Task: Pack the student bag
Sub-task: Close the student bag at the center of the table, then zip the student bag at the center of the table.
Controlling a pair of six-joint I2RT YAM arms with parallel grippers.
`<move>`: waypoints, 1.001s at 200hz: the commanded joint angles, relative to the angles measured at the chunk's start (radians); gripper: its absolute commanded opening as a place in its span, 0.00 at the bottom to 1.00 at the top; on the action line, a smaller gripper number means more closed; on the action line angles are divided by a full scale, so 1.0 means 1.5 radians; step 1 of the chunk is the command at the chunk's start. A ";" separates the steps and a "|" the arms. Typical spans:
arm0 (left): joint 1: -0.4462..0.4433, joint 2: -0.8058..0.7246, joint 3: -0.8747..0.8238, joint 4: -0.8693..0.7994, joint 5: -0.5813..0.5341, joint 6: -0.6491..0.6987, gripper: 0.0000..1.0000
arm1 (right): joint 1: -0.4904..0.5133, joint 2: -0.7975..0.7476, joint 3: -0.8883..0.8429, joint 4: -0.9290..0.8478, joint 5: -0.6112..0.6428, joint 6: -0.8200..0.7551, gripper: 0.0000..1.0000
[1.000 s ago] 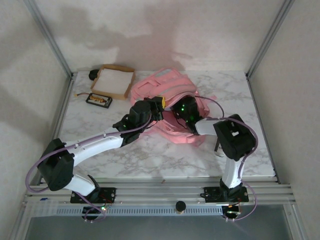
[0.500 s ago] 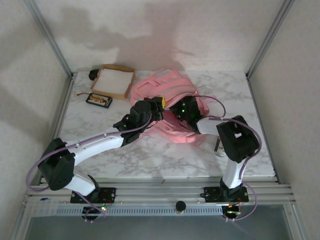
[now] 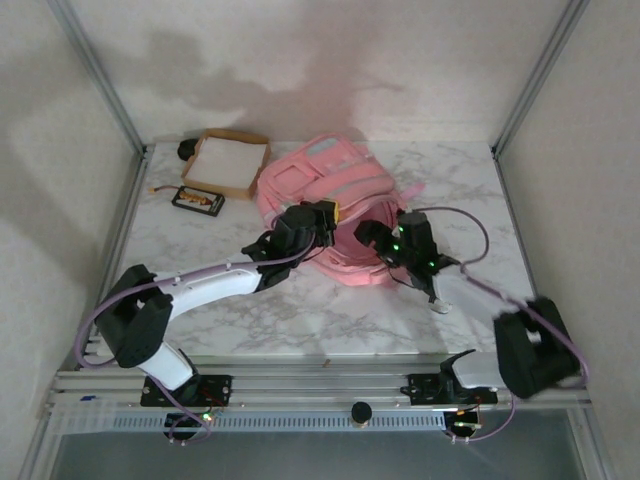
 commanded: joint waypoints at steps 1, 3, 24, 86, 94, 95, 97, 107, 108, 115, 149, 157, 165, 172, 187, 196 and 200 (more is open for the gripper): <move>-0.012 0.015 0.039 0.067 0.029 0.017 0.00 | -0.039 -0.131 -0.025 -0.178 0.070 -0.036 0.82; -0.013 0.017 0.041 0.067 0.032 0.018 0.00 | -0.048 -0.137 -0.022 -0.192 0.069 -0.037 0.82; -0.031 0.047 0.075 0.010 0.055 0.025 0.00 | -0.149 -0.189 0.008 -0.296 0.044 -0.065 0.82; -0.070 0.120 0.116 -0.003 0.161 0.067 0.29 | -0.185 -0.113 0.163 -0.327 -0.008 -0.181 0.84; -0.064 0.094 0.099 -0.024 0.164 0.095 0.43 | -0.182 -0.101 0.182 -0.339 -0.015 -0.191 0.83; -0.064 0.090 0.097 -0.026 0.164 0.098 0.44 | -0.181 -0.099 0.184 -0.342 -0.013 -0.191 0.82; -0.062 0.082 0.092 -0.031 0.163 0.105 0.47 | -0.178 -0.098 0.188 -0.347 -0.009 -0.193 0.82; -0.050 0.045 0.072 -0.055 0.159 0.145 0.59 | -0.149 -0.088 0.207 -0.358 0.011 -0.210 0.81; -0.048 0.041 0.071 -0.055 0.160 0.149 0.60 | -0.144 -0.086 0.209 -0.359 0.013 -0.211 0.81; -0.035 0.016 0.062 -0.093 0.165 0.177 0.67 | -0.117 -0.072 0.226 -0.375 0.028 -0.216 0.81; 0.065 -0.108 -0.037 -0.196 0.159 0.294 0.79 | 0.075 0.003 0.307 -0.452 0.141 -0.177 0.72; 0.101 -0.134 -0.069 -0.205 0.162 0.298 0.79 | 0.122 0.025 0.313 -0.446 0.149 -0.149 0.70; 0.137 -0.154 -0.105 -0.165 0.179 0.326 0.80 | 0.165 0.054 0.327 -0.442 0.166 -0.125 0.69; 0.170 -0.164 -0.112 -0.172 0.190 0.353 0.81 | 0.215 0.090 0.348 -0.449 0.191 -0.104 0.69; 0.230 -0.161 -0.106 -0.213 0.204 0.419 0.81 | 0.274 0.157 0.389 -0.451 0.227 -0.066 0.67; 0.260 -0.156 -0.100 -0.240 0.211 0.438 0.80 | 0.300 0.200 0.410 -0.438 0.238 -0.045 0.65; 0.272 -0.154 -0.102 -0.241 0.219 0.442 0.80 | 0.311 0.215 0.417 -0.430 0.243 -0.043 0.65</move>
